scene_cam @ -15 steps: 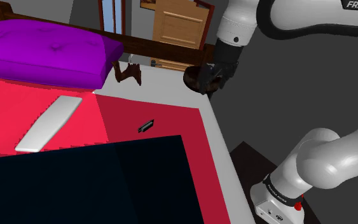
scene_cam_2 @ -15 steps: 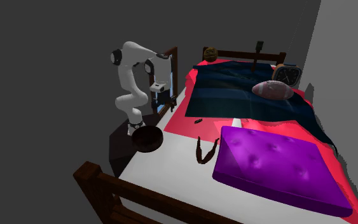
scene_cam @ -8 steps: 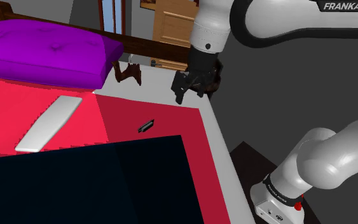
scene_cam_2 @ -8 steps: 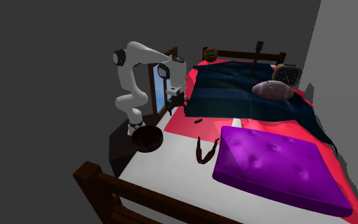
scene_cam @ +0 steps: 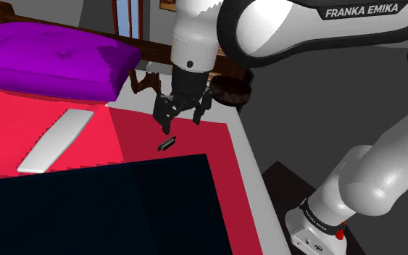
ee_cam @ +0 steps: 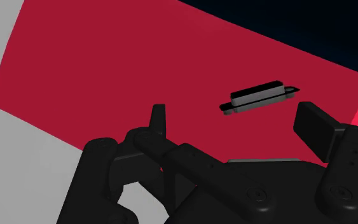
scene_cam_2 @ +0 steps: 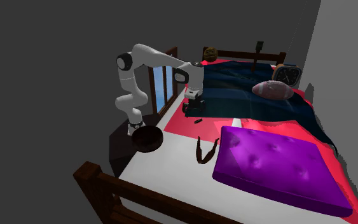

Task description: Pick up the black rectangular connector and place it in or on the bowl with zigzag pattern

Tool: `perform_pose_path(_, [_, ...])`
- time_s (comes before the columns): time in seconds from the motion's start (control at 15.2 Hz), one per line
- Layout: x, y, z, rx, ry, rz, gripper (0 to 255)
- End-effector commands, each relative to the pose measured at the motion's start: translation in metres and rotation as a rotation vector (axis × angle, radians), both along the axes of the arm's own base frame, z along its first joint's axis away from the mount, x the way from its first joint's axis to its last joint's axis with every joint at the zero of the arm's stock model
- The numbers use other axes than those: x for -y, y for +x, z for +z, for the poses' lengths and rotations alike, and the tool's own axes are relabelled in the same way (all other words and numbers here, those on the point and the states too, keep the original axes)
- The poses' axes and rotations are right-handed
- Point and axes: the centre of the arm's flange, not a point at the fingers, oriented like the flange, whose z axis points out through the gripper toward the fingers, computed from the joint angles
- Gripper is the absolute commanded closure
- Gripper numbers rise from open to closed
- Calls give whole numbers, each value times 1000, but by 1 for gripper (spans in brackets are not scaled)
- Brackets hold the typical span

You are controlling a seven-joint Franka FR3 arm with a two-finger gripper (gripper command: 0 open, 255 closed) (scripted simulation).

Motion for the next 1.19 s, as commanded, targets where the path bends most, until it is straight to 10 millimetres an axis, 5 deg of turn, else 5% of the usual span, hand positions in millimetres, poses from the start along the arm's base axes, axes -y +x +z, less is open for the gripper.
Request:
perform_pose_path(0.0, [-25, 3, -4, -7, 7, 3, 0])
perform_pose_path(0.07, [-37, 6, -7, -10, 9, 6, 0])
perform_pose_path(0.59, [-38, 6, -47, -10, 9, 6, 0])
perform_pose_path(1.12, [-38, 6, -47, -10, 9, 6, 0])
